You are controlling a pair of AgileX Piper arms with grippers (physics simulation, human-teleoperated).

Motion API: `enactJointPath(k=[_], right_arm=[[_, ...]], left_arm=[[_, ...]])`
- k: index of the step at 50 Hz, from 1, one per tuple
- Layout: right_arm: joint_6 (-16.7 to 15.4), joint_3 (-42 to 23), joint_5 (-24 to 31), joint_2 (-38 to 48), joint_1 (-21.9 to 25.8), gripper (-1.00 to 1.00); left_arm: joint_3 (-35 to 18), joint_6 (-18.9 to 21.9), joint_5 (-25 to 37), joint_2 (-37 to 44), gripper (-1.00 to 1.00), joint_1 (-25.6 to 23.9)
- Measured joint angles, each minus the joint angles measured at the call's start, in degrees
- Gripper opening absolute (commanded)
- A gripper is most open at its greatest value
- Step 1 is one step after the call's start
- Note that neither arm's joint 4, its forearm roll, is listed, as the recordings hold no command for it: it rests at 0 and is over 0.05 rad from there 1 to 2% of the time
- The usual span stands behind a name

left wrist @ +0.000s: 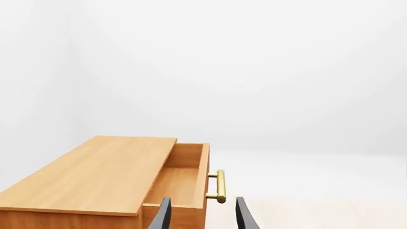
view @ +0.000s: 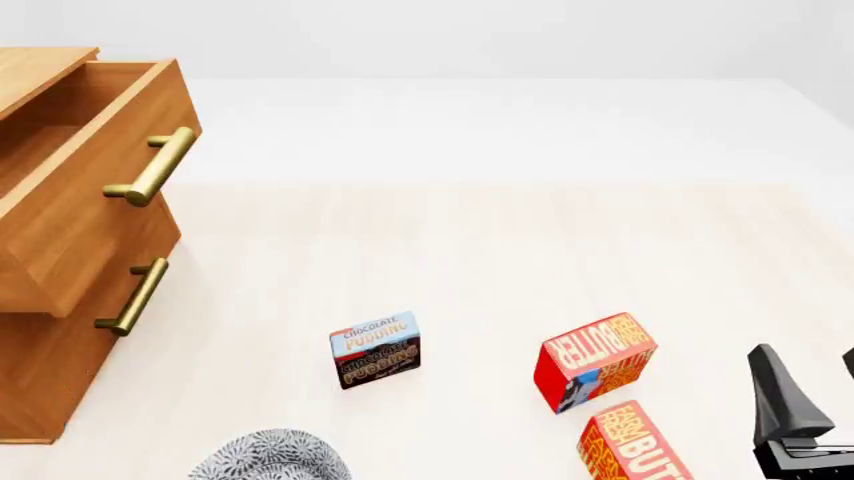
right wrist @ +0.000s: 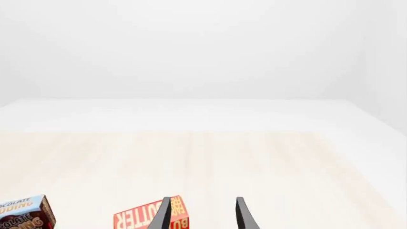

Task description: Put the chocolate pudding in the top drawer of the cabinet and close it.

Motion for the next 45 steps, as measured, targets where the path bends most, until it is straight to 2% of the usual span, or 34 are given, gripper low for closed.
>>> enactJointPath(k=[20, 45], right_arm=[[0.1, 0.0, 0.0, 0.0, 0.0, 1.0], [0.1, 0.0, 0.0, 0.0, 0.0, 1.0]], left_arm=[[-15.3, 2.1, 6.9, 4.7, 1.0, -2.4], [-24.2, 2.3, 12.1, 16.9, 1.0, 0.1]])
